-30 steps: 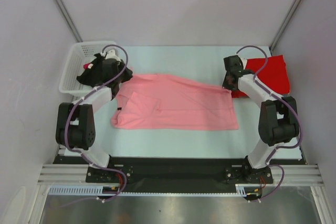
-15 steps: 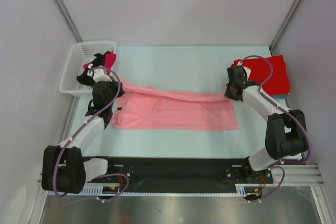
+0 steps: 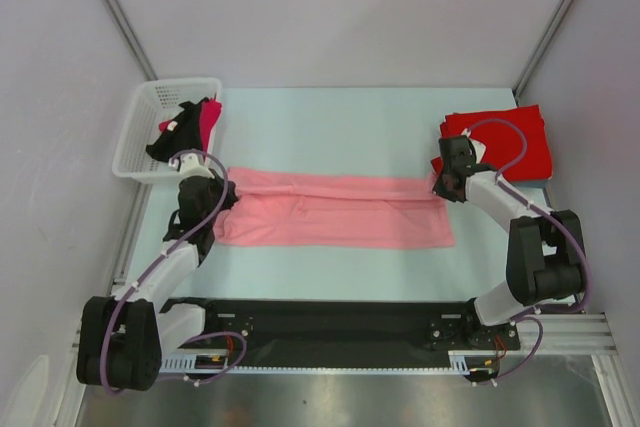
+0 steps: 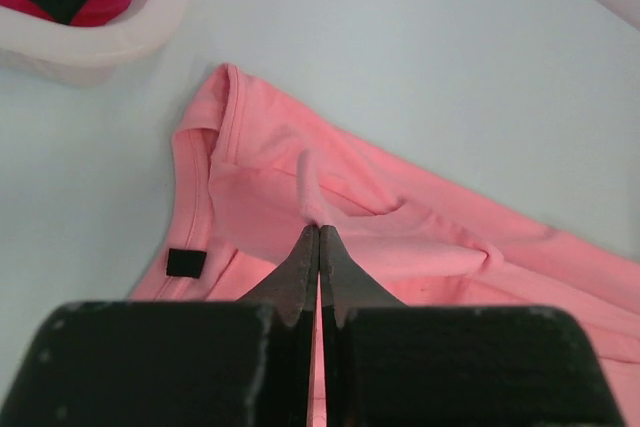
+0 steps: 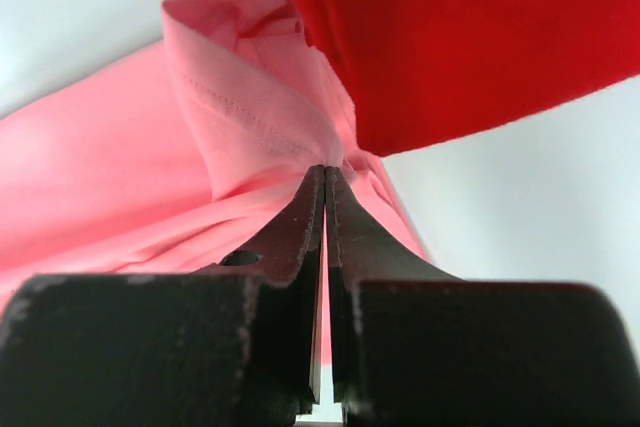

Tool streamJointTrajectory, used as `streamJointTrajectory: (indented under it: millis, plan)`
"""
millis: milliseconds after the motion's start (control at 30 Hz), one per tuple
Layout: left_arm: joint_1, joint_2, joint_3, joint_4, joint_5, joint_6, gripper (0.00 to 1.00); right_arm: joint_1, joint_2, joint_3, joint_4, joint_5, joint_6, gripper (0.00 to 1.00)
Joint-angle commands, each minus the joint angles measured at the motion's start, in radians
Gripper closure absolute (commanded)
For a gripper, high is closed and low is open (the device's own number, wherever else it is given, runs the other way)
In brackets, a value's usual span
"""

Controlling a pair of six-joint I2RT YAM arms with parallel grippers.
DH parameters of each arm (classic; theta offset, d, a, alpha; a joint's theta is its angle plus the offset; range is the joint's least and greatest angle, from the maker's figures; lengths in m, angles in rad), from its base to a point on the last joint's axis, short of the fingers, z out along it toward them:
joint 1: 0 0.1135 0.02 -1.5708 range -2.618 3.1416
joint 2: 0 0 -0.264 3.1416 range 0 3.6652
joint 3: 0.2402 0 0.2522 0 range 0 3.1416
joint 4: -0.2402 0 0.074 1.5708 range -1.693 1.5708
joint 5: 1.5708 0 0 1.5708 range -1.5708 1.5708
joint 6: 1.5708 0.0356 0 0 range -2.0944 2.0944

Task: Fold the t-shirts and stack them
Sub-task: Fold the tshirt

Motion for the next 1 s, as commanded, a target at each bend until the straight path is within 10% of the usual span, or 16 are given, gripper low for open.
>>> streamJointTrajectory:
  millis: [0,367,533,600,967]
  plan:
    - [-0.005,-0.032,-0.027,-0.001,0.023,-0.034,1.00,-0.007,-0.041,-0.012,0.036,0.030,0.027,1.00]
    - [-0.011,-0.133,-0.110,-0.057,0.018,-0.059,1.00,0.037,-0.094,-0.107,0.064,0.126,0.073,1.00]
    - [-0.011,-0.205,-0.141,-0.112,0.006,-0.062,0.98,0.065,-0.140,-0.158,0.083,0.170,0.099,0.78]
    - [-0.011,-0.230,-0.141,-0.150,0.012,-0.071,0.81,0.077,-0.154,-0.162,0.083,0.191,0.106,0.58]
    - [-0.011,-0.299,-0.133,-0.190,-0.005,-0.114,0.48,0.094,-0.112,-0.049,0.128,0.140,0.054,0.57]
